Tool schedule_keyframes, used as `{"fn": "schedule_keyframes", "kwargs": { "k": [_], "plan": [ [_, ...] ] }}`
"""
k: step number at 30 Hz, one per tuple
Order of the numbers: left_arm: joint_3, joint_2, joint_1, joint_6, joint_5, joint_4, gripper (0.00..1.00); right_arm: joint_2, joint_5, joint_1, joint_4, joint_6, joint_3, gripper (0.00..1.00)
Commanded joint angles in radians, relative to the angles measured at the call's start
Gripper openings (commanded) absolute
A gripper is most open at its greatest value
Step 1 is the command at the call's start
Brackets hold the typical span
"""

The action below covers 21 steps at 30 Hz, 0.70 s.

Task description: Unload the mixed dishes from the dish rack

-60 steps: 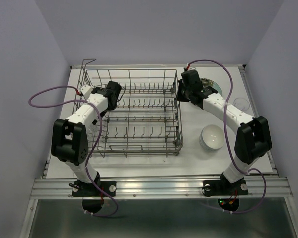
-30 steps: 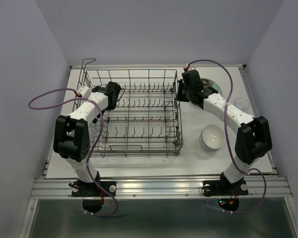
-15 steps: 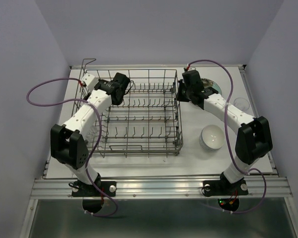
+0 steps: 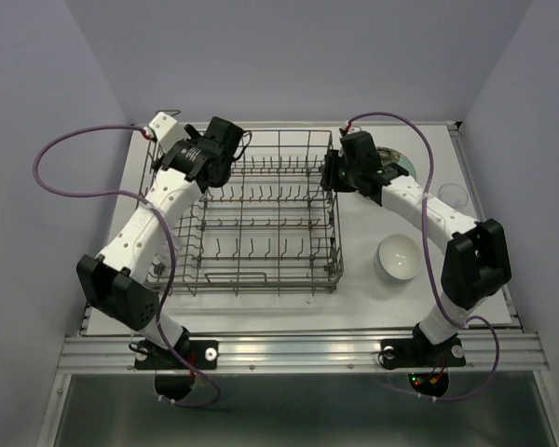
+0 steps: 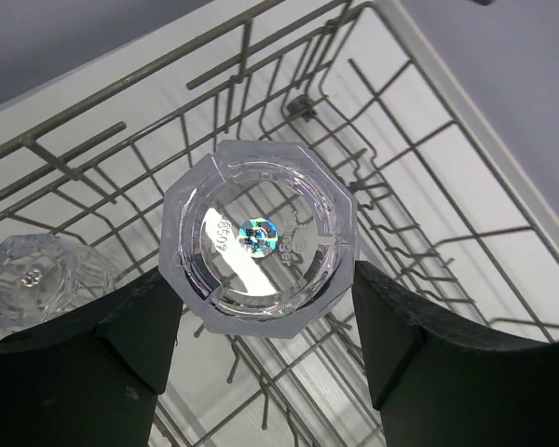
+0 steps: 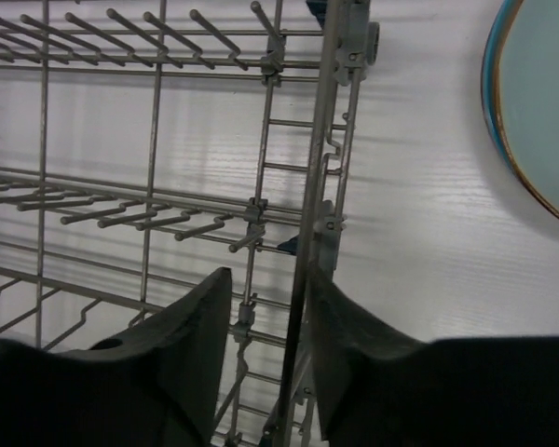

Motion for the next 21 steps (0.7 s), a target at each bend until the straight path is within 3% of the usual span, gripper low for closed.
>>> {"fn": "schedule_keyframes", "kwargs": {
  "k": [1, 2, 4, 7, 11, 18, 21],
  "plan": [
    [0.052, -0.159, -0.039, 0.243, 0.006, 0.193, 0.0, -0.066, -0.046, 0.019, 0.014, -0.013, 0.082, 0.56],
    [0.022, -0.214, -0.045, 0.331, 0.071, 0.308, 0.0, -0.086, -0.043, 0.019, 0.014, -0.016, 0.106, 0.79],
    [-0.023, -0.269, -0.045, 0.412, 0.16, 0.436, 0.0, -0.112, -0.031, 0.019, 0.014, -0.016, 0.125, 0.99],
    [-0.081, -0.346, -0.045, 0.482, 0.348, 0.612, 0.0, -0.175, -0.006, 0.019, 0.015, -0.019, 0.143, 1.0],
    [-0.121, -0.392, -0.045, 0.531, 0.613, 0.768, 0.0, -0.285, -0.126, 0.019, 0.081, -0.019, 0.085, 1.0],
    [-0.149, -0.375, -0.046, 0.487, 0.909, 0.875, 0.0, -0.427, -0.702, 0.019, 0.492, 0.03, -0.134, 1.0],
    [-0.175, -0.371, -0.053, 0.438, 1.001, 0.919, 0.0, -0.416, -0.792, 0.019, 0.616, 0.076, -0.144, 1.0]
  ]
}}
